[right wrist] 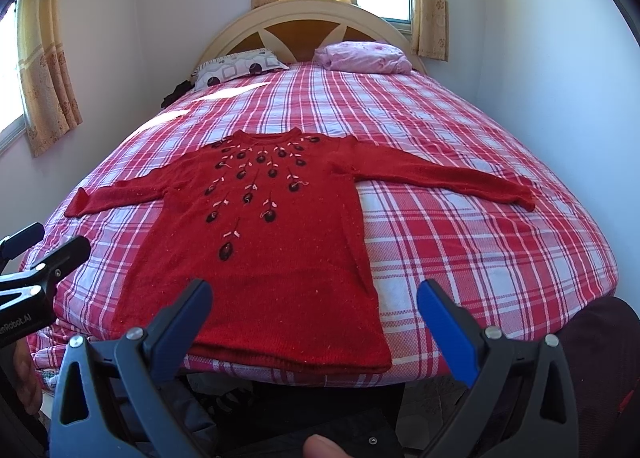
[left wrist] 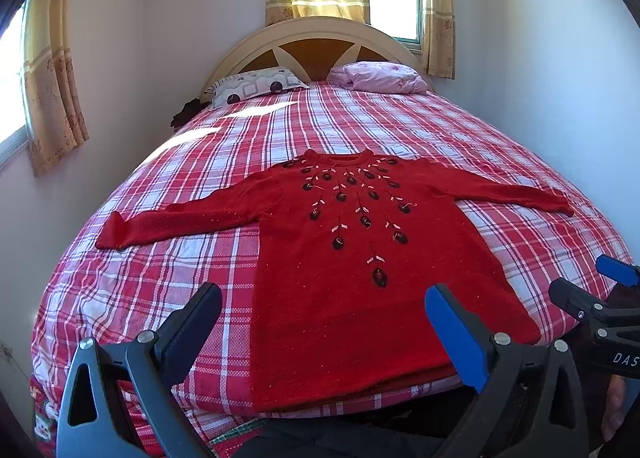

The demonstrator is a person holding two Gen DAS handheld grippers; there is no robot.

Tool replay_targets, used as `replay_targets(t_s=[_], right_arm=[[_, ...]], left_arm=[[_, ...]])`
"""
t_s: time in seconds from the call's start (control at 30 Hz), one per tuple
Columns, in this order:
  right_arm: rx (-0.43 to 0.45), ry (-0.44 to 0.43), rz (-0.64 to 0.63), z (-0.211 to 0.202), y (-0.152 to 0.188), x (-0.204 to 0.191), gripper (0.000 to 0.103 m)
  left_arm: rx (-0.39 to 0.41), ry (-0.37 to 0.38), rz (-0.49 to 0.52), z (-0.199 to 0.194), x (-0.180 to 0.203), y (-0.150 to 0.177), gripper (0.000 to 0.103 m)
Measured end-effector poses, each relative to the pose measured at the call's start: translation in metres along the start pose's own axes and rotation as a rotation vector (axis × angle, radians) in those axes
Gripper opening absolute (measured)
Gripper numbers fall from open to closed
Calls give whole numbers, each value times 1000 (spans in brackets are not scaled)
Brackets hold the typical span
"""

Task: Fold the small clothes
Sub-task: 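Move the right gripper to the sweater sleeve cuff and grasp it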

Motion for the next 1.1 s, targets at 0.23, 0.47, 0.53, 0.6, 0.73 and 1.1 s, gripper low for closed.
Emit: replay_targets(t_s=[0.23,0.47,0.53,0.6,0.73,1.1], right_arm=[[-34,-38,15,22,0,9,103],[-48,-86,102,55,-4,47,103],[-48,-73,137,65,-7,65,103],[-56,-59,182,77,-12,87,103],[-85,-37,279,102,-18,132,97],[-91,-7,474,135,-43,245,83]], left_arm=[[-33,-10,15,32,0,2,102],[-77,-62,23,86,-15,-8,102],[-85,-82,15,103,-22,-14,102],[-105,-93,7,118,-28,-21,102],[-99,-143,2,146,-42,-40,102],[-118,-199,-33,206,-77,-88,102]])
Point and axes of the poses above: each gripper's, at about its wrist camera, not at the fingertips, and z roughly the way its jaws point, x to its right, y to its underside, the point moved 9 cm from there along z, roughly the way its jaws point, and after that the axes turned 14 degrees about -x, right-handed, at the moved point
